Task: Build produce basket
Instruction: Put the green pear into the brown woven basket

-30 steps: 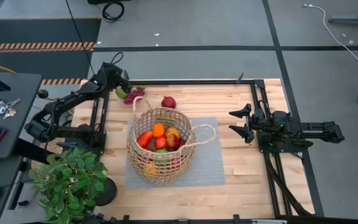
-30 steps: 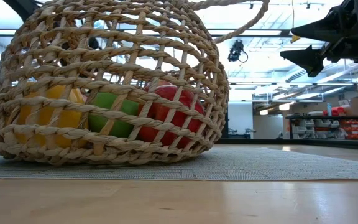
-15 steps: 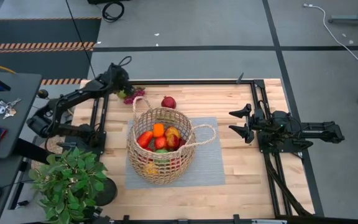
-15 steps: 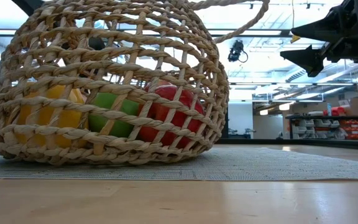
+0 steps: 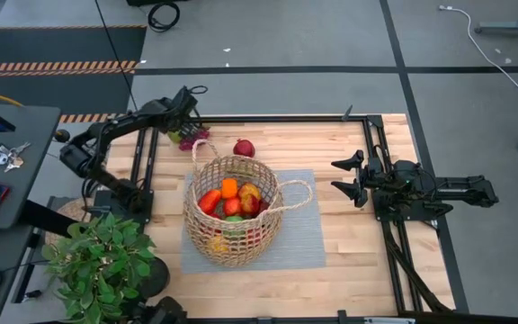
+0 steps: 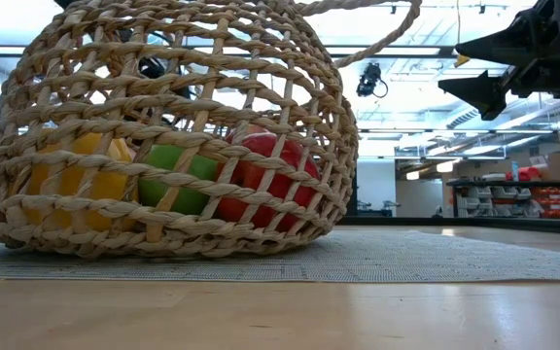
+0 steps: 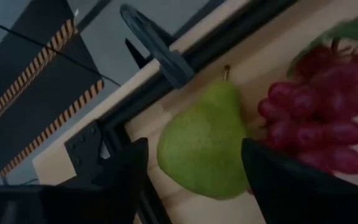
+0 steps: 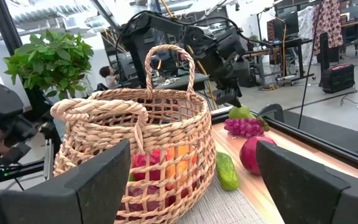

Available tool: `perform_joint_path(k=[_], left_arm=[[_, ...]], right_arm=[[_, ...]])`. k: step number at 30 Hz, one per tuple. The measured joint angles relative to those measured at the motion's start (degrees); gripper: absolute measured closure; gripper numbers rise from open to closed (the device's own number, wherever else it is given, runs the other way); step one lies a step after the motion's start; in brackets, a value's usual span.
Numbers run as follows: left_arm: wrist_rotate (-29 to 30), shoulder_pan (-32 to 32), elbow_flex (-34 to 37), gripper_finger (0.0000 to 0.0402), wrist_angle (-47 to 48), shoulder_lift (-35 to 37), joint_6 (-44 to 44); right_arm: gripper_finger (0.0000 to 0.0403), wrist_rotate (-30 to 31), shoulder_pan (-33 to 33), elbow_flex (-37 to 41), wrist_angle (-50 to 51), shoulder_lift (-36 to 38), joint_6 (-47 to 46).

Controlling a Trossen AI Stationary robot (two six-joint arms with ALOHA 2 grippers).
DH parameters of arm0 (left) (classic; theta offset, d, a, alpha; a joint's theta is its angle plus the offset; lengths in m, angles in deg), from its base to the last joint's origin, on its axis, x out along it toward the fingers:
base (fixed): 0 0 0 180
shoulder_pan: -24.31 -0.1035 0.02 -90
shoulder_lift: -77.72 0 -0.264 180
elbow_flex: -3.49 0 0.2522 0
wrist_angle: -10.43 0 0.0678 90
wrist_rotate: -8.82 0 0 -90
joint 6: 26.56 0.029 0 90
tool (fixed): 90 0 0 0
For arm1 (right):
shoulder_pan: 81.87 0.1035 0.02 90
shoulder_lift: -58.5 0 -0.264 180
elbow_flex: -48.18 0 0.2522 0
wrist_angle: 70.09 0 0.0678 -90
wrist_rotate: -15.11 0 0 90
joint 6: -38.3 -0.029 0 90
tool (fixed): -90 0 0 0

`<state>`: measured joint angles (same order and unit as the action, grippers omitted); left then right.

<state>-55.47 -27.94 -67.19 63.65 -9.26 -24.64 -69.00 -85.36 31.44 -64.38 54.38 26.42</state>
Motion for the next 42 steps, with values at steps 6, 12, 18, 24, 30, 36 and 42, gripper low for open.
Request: perform_joint_path(k=[6,12,18,24,30,36,42], left_arm=[[-0.5,-1.0,0.2,0.0097,0.6,-2.0,-0.2],[-0.5,-3.5,0.3,0.0088,0.3,-4.8,-0.2],[-1.7,-4.7,0.3,0.0091,-0.3,-5.4,0.2],[-4.3,-6.6,0.3,0.0097,-2.4,-5.4,3.1],[-5.2,-6.7,0.3,0.0087,-2.9,-5.4,3.3],[-8.3,-6.7,0.2,0.0086,-1.4,-5.1,5.4],[-8.3,-3.3,0.1,0.0086,2.4,-5.0,4.9]], right_arm=[[0.0054,0.0,0.0,0.0,0.0,0.0,0.0],[0.0054,0.0,0.0,0.0,0.0,0.0,0.0],[0.0054,0.0,0.0,0.0,0.0,0.0,0.0],[0.0054,0.0,0.0,0.0,0.0,0.0,0.0],[0.0054,0.0,0.0,0.0,0.0,0.0,0.0],[0.0054,0.0,0.0,0.0,0.0,0.0,0.0],[0.0054,0.0,0.0,0.0,0.0,0.0,0.0]])
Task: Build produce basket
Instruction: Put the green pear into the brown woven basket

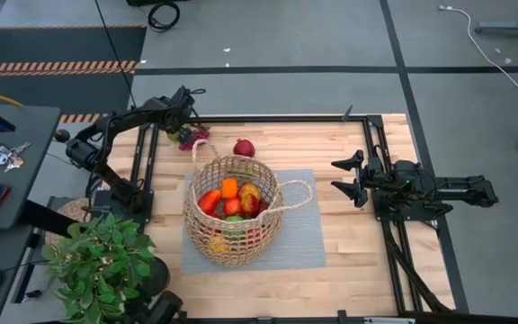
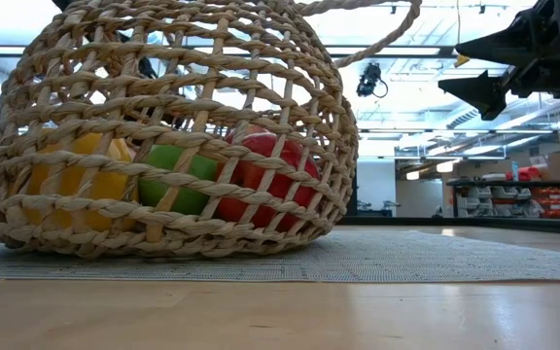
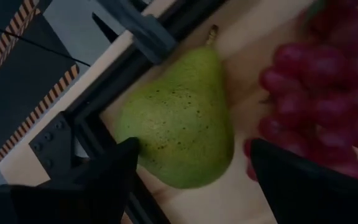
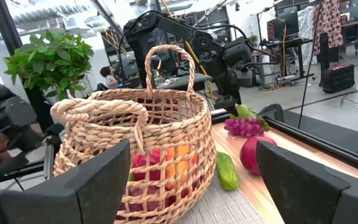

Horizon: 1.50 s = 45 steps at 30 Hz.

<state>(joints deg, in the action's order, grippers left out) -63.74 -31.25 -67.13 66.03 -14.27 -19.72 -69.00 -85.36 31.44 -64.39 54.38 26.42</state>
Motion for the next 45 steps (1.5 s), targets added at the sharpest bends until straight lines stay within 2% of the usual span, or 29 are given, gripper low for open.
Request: perform_joint_path(k=[3,8,17,29,39,45], left_arm=[[0.8,2.2,0.1,0.0086,0.4,0.6,0.0],[5.2,5.5,-0.2,0.0090,1.8,3.1,0.0],[6.5,4.4,-2.7,0.0106,2.2,6.7,-0.1],[1.3,-2.2,-2.7,0.0106,-2.6,1.5,-0.2],[1.5,-3.8,-3.0,0.0106,-4.2,-4.9,-0.3],[2.4,-3.2,-3.0,0.0107,-3.8,-5.1,-0.2]], right_arm=[[0.0054,0.0,0.0,0.0,0.0,0.0,0.0],[0.0054,0.0,0.0,0.0,0.0,0.0,0.0],[0.0054,0.0,0.0,0.0,0.0,0.0,0.0],[0.0054,0.0,0.0,0.0,0.0,0.0,0.0],[0.0054,0.0,0.0,0.0,0.0,0.0,0.0],[0.0054,0.0,0.0,0.0,0.0,0.0,0.0]])
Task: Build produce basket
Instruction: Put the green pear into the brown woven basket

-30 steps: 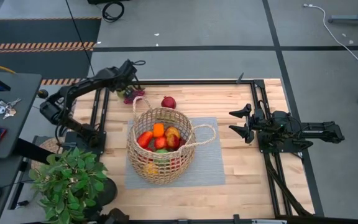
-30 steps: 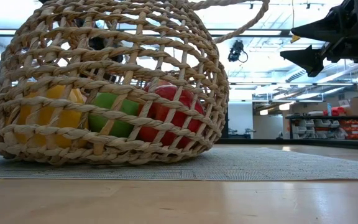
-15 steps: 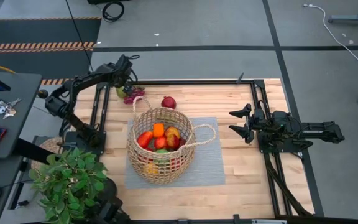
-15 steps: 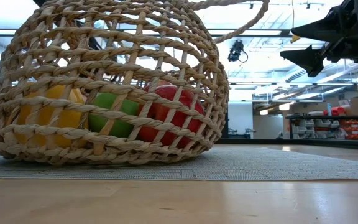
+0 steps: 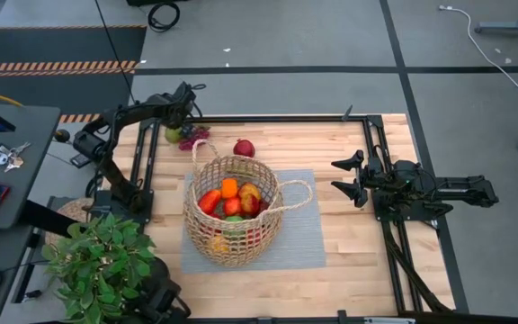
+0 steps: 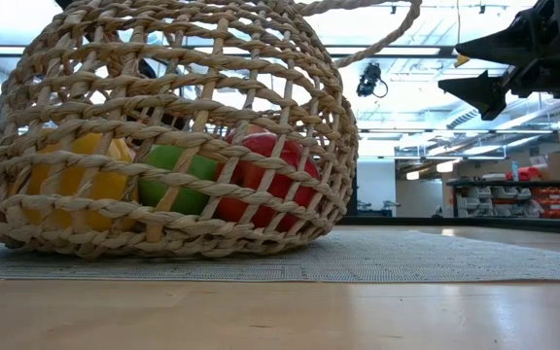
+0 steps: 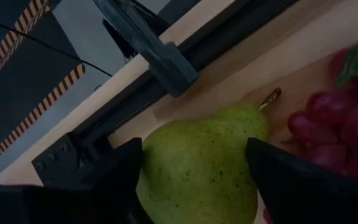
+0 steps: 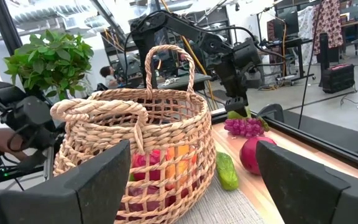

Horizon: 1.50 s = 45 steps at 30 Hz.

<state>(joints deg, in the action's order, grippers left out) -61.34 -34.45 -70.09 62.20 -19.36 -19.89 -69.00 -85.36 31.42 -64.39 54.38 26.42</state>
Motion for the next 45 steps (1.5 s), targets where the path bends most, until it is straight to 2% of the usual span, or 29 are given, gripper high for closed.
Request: perform_joint_path(k=[7,20,25,29,36,41,45], left_arm=[[0.3,-0.1,0.0,0.0127,2.2,0.1,0.0],[-1.0,2.0,0.4,0.0246,10.2,0.6,-2.3],[-0.9,3.3,0.4,0.0265,11.9,0.6,-2.6],[-0.6,3.6,0.4,0.0242,11.9,0.7,-1.8],[-0.6,3.6,0.3,0.0168,12.9,0.8,0.2],[3.0,3.7,0.3,0.0117,13.4,0.8,2.9],[3.3,3.7,0.2,0.0098,13.1,-1.0,3.1]], right_arm=[[0.0054,0.0,0.0,0.0,0.0,0.0,0.0],[0.0054,0.0,0.0,0.0,0.0,0.0,0.0],[0.0054,0.0,0.0,0.0,0.0,0.0,0.0],[0.0054,0.0,0.0,0.0,0.0,0.0,0.0],[0.0054,0.0,0.0,0.0,0.0,0.0,0.0],[0.0054,0.0,0.0,0.0,0.0,0.0,0.0],[0.0054,0.0,0.0,0.0,0.0,0.0,0.0]])
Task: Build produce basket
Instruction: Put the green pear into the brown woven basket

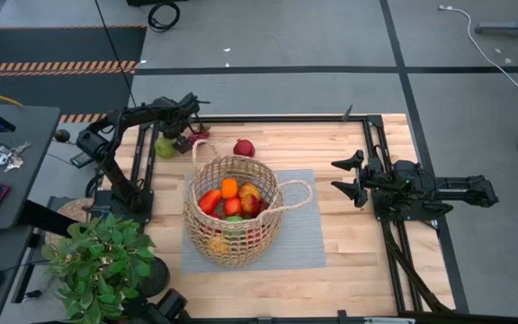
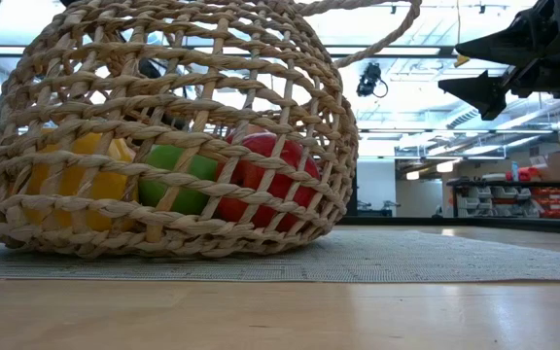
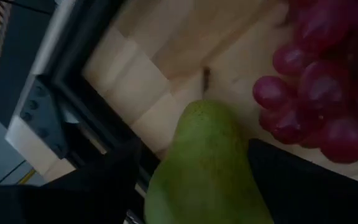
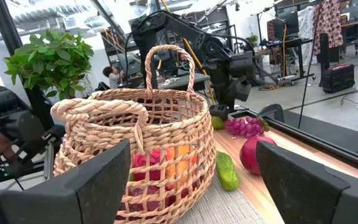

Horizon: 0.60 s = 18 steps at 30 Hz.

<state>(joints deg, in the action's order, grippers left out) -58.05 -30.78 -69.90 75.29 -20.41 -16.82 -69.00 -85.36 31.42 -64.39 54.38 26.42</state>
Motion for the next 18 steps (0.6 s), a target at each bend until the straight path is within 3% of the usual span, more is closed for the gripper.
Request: perform_joint_path(k=[4,9,18], left_arm=[[0.6,0.4,-0.9,0.0098,3.7,-1.8,0.1],[-2.8,1.2,-1.3,0.0115,9.7,-3.2,-1.9],[-3.8,7.9,-1.4,0.0144,17.6,-3.2,-6.1]], right_arm=[[0.0054,0.0,0.0,0.0,0.0,0.0,0.0],[0.0054,0.0,0.0,0.0,0.0,0.0,0.0],[0.0054,0.0,0.0,0.0,0.0,0.0,0.0]])
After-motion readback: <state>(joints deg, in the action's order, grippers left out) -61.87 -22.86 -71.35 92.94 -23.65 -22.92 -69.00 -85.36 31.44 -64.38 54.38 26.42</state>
